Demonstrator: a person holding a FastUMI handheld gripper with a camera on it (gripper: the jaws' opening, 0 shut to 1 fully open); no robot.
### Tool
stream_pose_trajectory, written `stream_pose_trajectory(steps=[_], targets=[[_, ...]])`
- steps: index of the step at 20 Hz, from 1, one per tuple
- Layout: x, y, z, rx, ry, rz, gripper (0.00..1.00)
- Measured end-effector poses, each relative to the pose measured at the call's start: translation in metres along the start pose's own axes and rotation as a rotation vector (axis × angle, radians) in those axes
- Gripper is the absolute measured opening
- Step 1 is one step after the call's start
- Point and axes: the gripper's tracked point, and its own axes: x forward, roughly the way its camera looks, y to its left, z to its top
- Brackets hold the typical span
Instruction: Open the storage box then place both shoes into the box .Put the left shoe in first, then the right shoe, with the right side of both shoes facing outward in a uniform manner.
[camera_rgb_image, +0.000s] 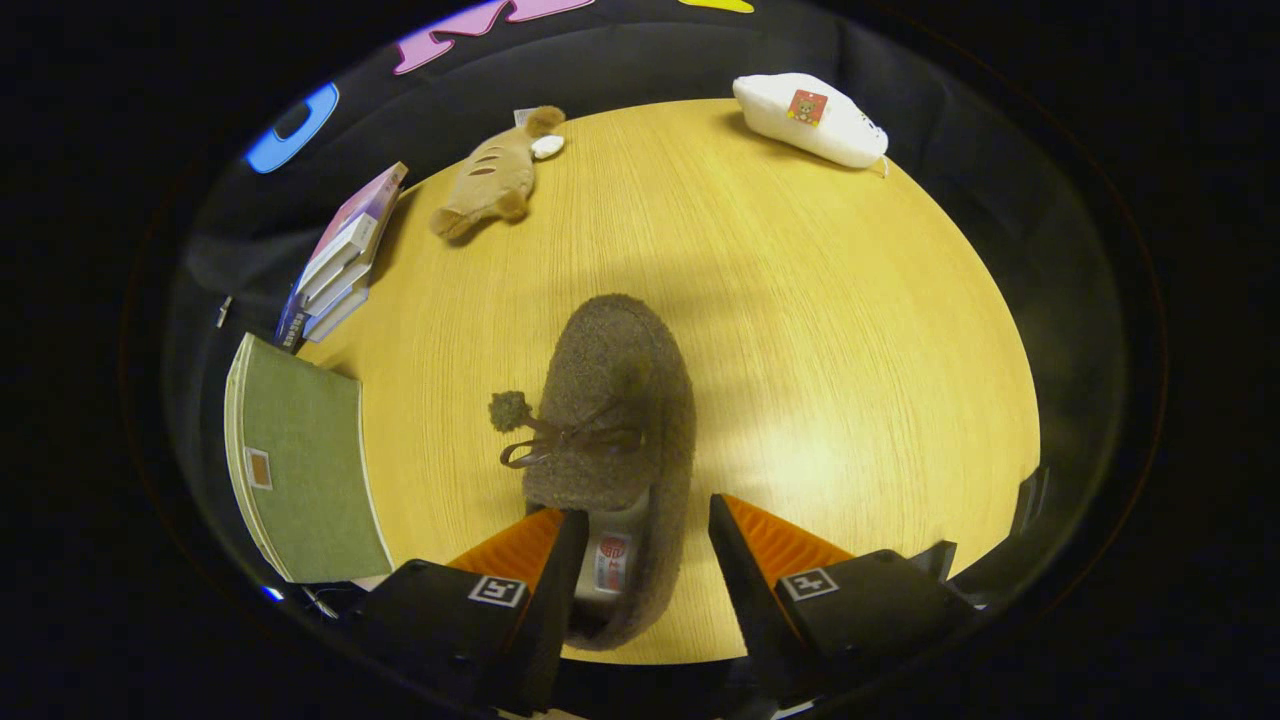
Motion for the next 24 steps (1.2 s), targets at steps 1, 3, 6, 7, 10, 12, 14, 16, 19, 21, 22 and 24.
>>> stream_pose_trajectory(steps=[1, 3, 6, 7, 10, 12, 14, 16, 19, 21, 22, 24], targets=[[0.005, 0.000, 0.000, 0.009, 0.007, 0.001, 0.67], [0.011, -0.010, 0.000, 0.007, 0.012, -0.025, 0.46], [0.011, -0.016, 0.001, 0.113, -0.002, 0.027, 0.11], [0.008, -0.018, 0.001, 0.149, -0.006, 0.043, 0.06], [-0.001, -0.018, -0.004, 0.169, -0.019, 0.075, 0.06], [-0.011, -0.011, -0.004, 0.178, -0.033, 0.105, 0.06], [-0.023, 0.001, -0.002, 0.201, -0.046, 0.143, 0.06], [-0.038, 0.018, 0.004, 0.221, -0.064, 0.182, 0.06], [-0.064, 0.062, 0.011, 0.257, -0.072, 0.280, 0.06], [-0.082, 0.093, 0.017, 0.231, -0.081, 0.333, 0.06], [-0.092, 0.109, 0.021, 0.214, -0.091, 0.355, 0.05], [-0.110, 0.142, 0.027, 0.169, -0.110, 0.397, 0.05]])
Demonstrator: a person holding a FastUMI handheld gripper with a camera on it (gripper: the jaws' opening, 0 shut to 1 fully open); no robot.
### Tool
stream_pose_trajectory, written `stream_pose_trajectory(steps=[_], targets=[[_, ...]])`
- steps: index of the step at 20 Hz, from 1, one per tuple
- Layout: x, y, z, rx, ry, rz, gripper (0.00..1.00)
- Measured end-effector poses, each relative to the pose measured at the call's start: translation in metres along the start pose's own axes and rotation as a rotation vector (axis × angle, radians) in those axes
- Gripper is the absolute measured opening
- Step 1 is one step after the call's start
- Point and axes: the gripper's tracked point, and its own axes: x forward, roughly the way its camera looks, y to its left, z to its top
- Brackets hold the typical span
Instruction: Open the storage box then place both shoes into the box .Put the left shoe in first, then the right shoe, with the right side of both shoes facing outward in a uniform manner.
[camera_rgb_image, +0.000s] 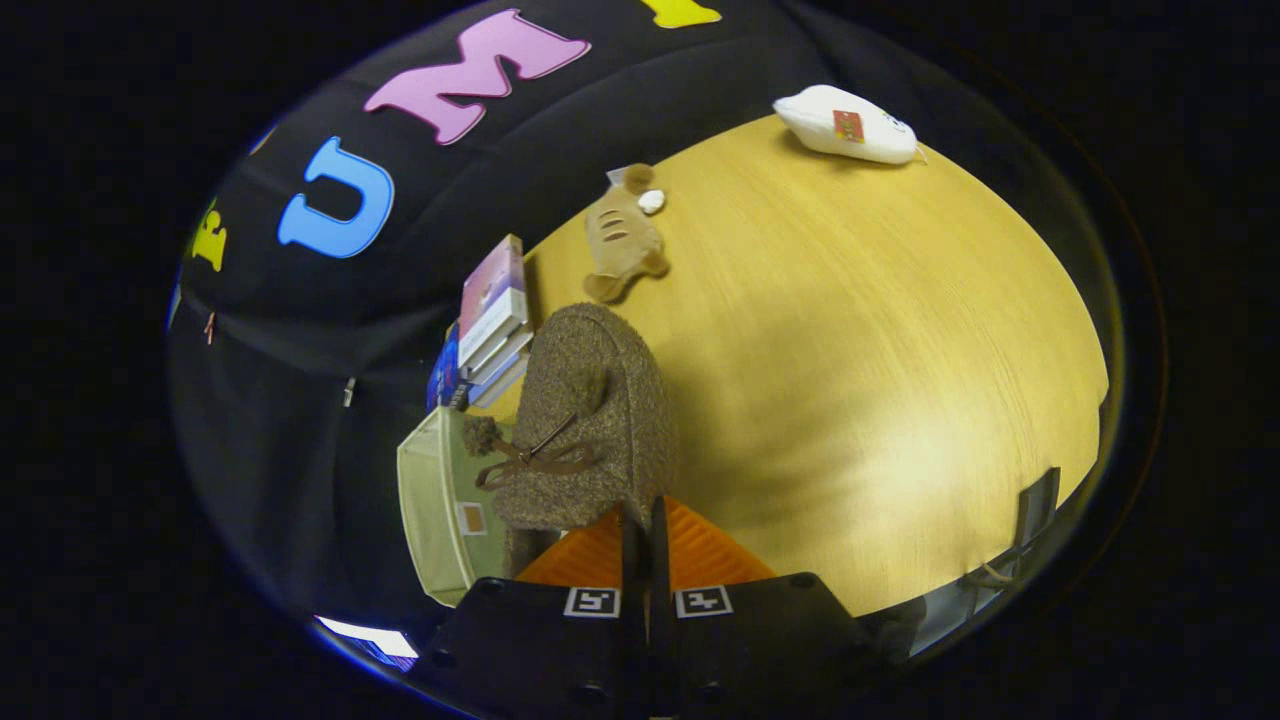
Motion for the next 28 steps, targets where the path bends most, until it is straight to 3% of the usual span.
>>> stream_pose_trajectory(steps=[6, 12, 20, 24, 28], targets=[[0.004, 0.105, -0.016, -0.094, 0.045, 0.116, 0.06], [0.034, 0.173, -0.045, -0.143, 0.124, 0.148, 0.06], [0.083, 0.195, -0.073, -0.125, 0.190, 0.025, 0.06], [0.095, 0.199, -0.081, -0.120, 0.220, 0.002, 0.06], [0.093, 0.212, -0.082, -0.118, 0.235, 0.031, 0.15]])
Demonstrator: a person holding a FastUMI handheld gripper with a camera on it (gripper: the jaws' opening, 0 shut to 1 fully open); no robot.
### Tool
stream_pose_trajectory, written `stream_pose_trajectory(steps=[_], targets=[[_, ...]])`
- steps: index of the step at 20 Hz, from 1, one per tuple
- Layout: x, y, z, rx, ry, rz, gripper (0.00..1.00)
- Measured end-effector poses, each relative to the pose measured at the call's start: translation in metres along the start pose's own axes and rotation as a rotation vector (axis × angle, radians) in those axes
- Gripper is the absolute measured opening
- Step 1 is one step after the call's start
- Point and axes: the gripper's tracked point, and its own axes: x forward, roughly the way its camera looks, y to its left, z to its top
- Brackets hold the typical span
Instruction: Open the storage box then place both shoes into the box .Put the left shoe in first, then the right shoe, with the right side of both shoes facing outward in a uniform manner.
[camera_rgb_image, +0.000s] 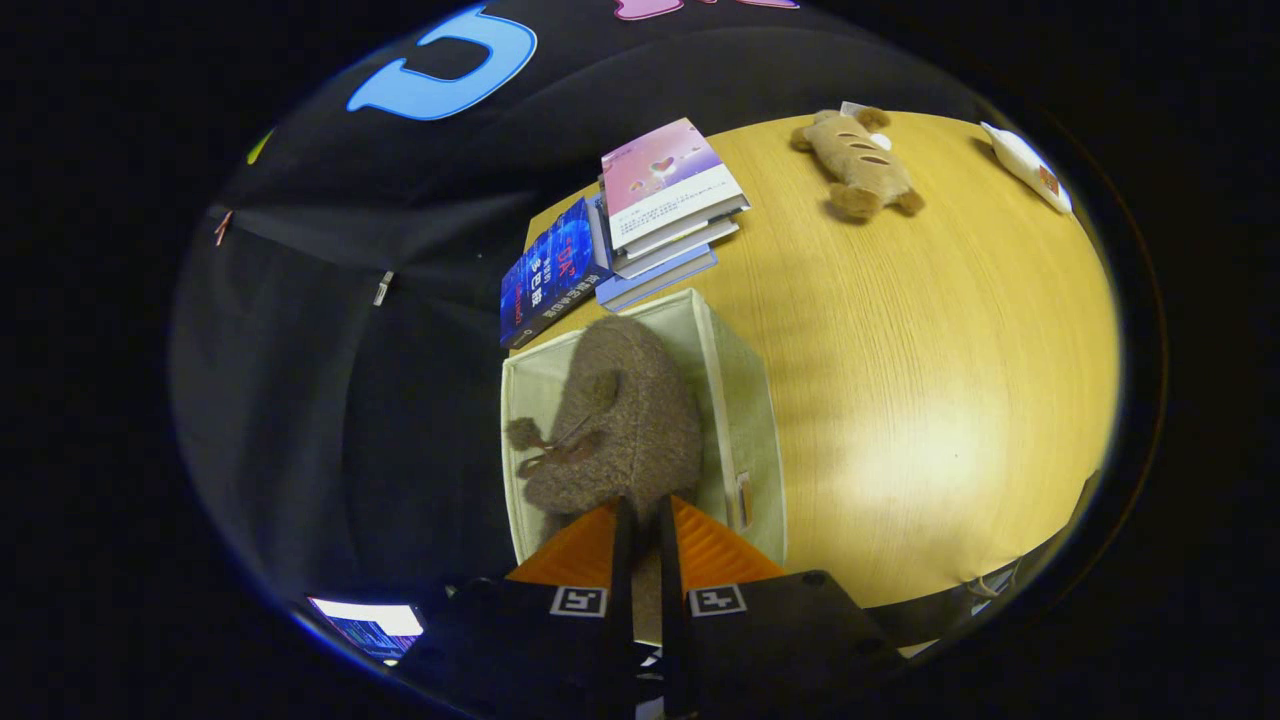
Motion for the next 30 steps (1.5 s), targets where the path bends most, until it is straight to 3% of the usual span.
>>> stream_pose_trajectory(steps=[1, 2, 7, 13, 19, 26, 30], targets=[[0.001, 0.003, -0.001, 0.003, -0.003, 0.013, 0.12], [-0.005, 0.007, 0.001, -0.002, -0.004, 0.021, 0.16], [-0.015, 0.013, 0.000, -0.027, -0.012, 0.047, 0.98], [-0.029, 0.018, -0.002, -0.040, -0.035, 0.077, 0.98], [-0.059, 0.003, 0.006, -0.134, -0.154, 0.073, 0.98], [-0.116, -0.064, 0.040, -0.346, -0.418, -0.113, 0.99], [-0.161, -0.088, 0.070, -0.401, -0.578, -0.203, 0.99]])
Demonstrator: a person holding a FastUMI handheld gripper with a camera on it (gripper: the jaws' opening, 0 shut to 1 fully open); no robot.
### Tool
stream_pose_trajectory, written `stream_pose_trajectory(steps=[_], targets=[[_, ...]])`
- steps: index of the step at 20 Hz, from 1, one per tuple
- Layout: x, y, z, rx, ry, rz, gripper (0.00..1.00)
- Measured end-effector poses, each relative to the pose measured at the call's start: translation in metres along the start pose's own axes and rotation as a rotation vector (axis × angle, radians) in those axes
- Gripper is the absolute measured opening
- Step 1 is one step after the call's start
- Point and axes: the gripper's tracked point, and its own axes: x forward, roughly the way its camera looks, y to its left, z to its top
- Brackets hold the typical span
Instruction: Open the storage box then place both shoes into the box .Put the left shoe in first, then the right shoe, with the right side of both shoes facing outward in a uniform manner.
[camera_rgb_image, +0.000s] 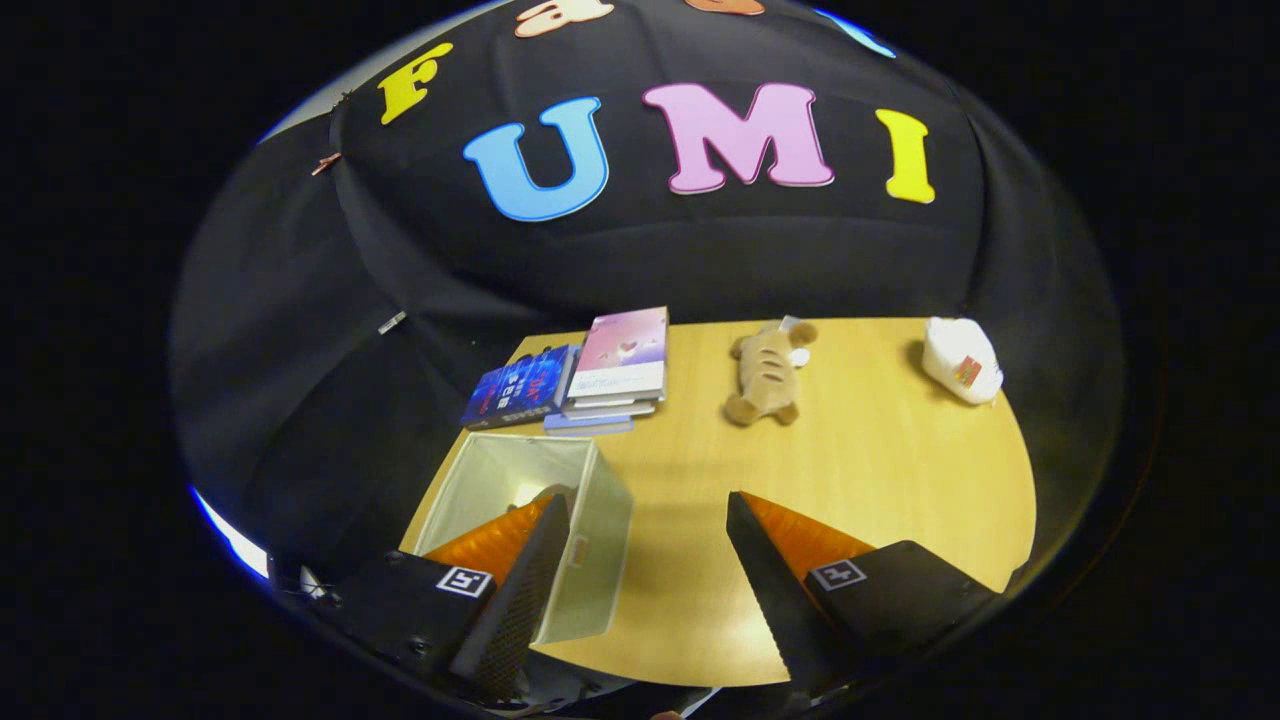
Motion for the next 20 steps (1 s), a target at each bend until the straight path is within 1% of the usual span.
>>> stream_pose_trajectory(steps=[5, 9, 13, 15, 17, 20], targets=[[-0.027, -0.036, 0.038, -0.054, -0.178, -0.100, 0.99], [-0.057, -0.049, 0.071, -0.146, -0.338, -0.164, 0.99], [-0.088, -0.045, 0.096, -0.215, -0.501, -0.182, 0.98], [-0.102, -0.048, 0.104, -0.251, -0.563, -0.198, 0.98], [-0.110, -0.049, 0.103, -0.276, -0.589, -0.212, 0.98], [-0.124, -0.063, 0.104, -0.305, -0.629, -0.257, 0.98]])
